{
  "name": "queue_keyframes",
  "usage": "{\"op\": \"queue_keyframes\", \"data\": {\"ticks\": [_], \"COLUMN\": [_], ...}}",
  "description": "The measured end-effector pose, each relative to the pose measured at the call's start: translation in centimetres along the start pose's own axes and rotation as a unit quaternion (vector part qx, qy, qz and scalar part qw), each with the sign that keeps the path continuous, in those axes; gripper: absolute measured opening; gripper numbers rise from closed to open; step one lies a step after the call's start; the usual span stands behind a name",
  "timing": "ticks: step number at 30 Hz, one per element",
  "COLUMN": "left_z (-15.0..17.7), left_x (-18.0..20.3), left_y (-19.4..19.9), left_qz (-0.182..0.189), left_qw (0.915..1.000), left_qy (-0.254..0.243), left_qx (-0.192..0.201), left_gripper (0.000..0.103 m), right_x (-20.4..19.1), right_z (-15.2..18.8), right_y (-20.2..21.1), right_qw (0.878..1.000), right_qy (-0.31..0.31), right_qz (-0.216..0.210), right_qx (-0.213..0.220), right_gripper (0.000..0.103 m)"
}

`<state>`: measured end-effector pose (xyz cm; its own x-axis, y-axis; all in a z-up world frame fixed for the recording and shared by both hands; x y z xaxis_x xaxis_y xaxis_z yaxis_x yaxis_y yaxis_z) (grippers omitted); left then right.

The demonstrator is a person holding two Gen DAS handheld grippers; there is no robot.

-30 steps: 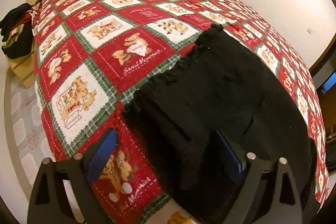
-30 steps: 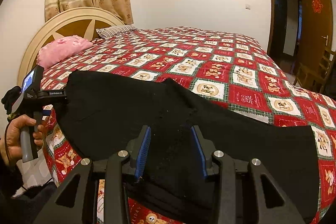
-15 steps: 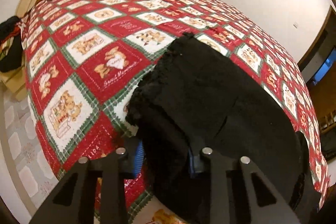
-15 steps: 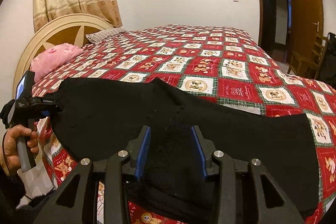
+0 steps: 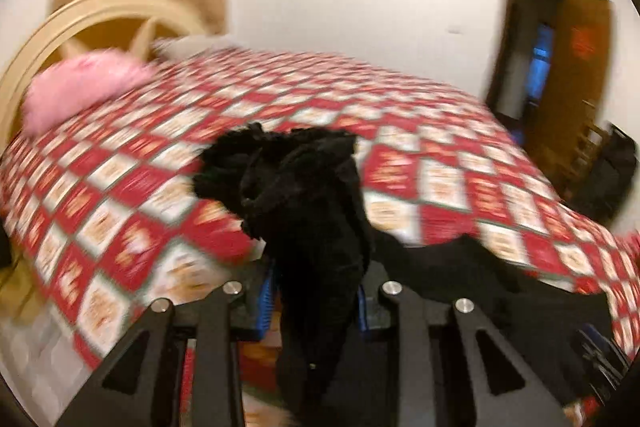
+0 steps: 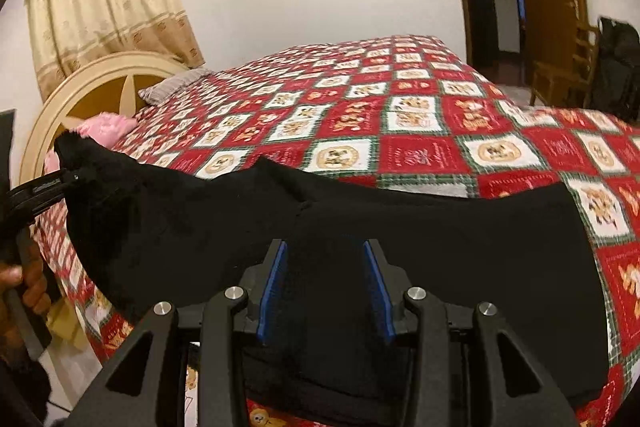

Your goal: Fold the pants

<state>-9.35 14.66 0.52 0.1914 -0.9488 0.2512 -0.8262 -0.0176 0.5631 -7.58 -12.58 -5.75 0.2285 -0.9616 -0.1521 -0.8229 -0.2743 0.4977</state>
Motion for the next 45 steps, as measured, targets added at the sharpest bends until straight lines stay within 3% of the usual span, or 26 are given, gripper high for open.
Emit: {"op": "queue_keyframes", "data": {"ticks": [4,9,13,14,17,20,22,26,29,31,34,36,38,40,42,45], "left_z": [1.7,5.9,9.3,10.5,12.9,14.0,14.5,15.1,14.7,13.5,12.3,11.3,9.7,7.8,6.1,4.8], "left_x": [6.3,13.6,17.2,18.0,19.0,19.0,19.2,19.8,18.8,17.2,15.5,14.5,13.4,12.2,11.3,10.3], "left_y": [2.1,3.9,4.0,3.8,2.9,2.4,2.4,2.8,3.3,3.5,4.6,5.5,5.5,4.7,3.2,1.0], "left_qz": [0.079,0.171,0.222,0.226,0.221,0.222,0.221,0.215,0.232,0.248,0.271,0.270,0.274,0.267,0.236,0.192], "left_qw": [0.9934,0.9665,0.9428,0.9364,0.9280,0.9212,0.9164,0.8987,0.8914,0.8939,0.8883,0.8921,0.9030,0.9199,0.9406,0.9584], "left_qy": [-0.080,-0.191,-0.249,-0.268,-0.298,-0.315,-0.329,-0.377,-0.381,-0.361,-0.358,-0.355,-0.322,-0.275,-0.231,-0.192], "left_qx": [0.024,0.019,-0.005,-0.013,-0.033,-0.053,-0.054,-0.065,-0.081,-0.094,-0.097,-0.075,-0.077,-0.083,-0.079,-0.088], "left_gripper": [0.032,0.031,0.031,0.031,0.031,0.031,0.032,0.034,0.055,0.075,0.091,0.093,0.093,0.093,0.093,0.093], "right_x": [3.2,6.9,9.1,9.7,11.0,12.0,12.2,11.8,11.5,11.4,11.6,11.7,11.2,10.2,8.9,7.5], "right_z": [-0.1,0.0,0.4,0.6,1.5,1.9,1.7,1.1,1.1,1.3,1.8,1.9,1.9,1.9,2.1,2.6], "right_y": [0.6,2.1,3.6,3.8,3.9,4.0,3.7,2.3,1.4,1.0,0.4,0.2,0.2,-0.1,-0.5,-1.0], "right_qw": [0.998,0.994,0.990,0.989,0.984,0.973,0.964,0.957,0.957,0.956,0.952,0.951,0.952,0.956,0.968,0.979], "right_qy": [-0.054,-0.108,-0.135,-0.144,-0.177,-0.222,-0.245,-0.256,-0.249,-0.252,-0.260,-0.266,-0.258,-0.237,-0.201,-0.163], "right_qz": [0.013,0.031,0.040,0.035,0.011,-0.063,-0.100,-0.133,-0.146,-0.149,-0.158,-0.159,-0.166,-0.168,-0.140,-0.103], "right_qx": [0.002,0.012,0.018,0.016,0.009,0.020,0.026,0.009,-0.009,-0.012,-0.014,-0.016,-0.021,-0.037,-0.061,-0.066], "right_gripper": [0.041,0.042,0.042,0.042,0.042,0.043,0.063,0.064,0.064,0.064,0.064,0.064,0.064,0.064,0.064,0.064]}}
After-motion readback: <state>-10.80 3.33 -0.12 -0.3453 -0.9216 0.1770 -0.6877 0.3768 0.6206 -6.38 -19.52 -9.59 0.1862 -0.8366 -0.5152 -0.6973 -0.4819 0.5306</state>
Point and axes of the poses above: each gripper's, at about its wrist camera, not at the fingertips, and y roughly against the way its jaws point, x to its right, z to its underside, the point moved 1 cm from there along -y, roughly the way its jaws point, and after that the axes turned 10 degrees about y, right-handed, at the moved point
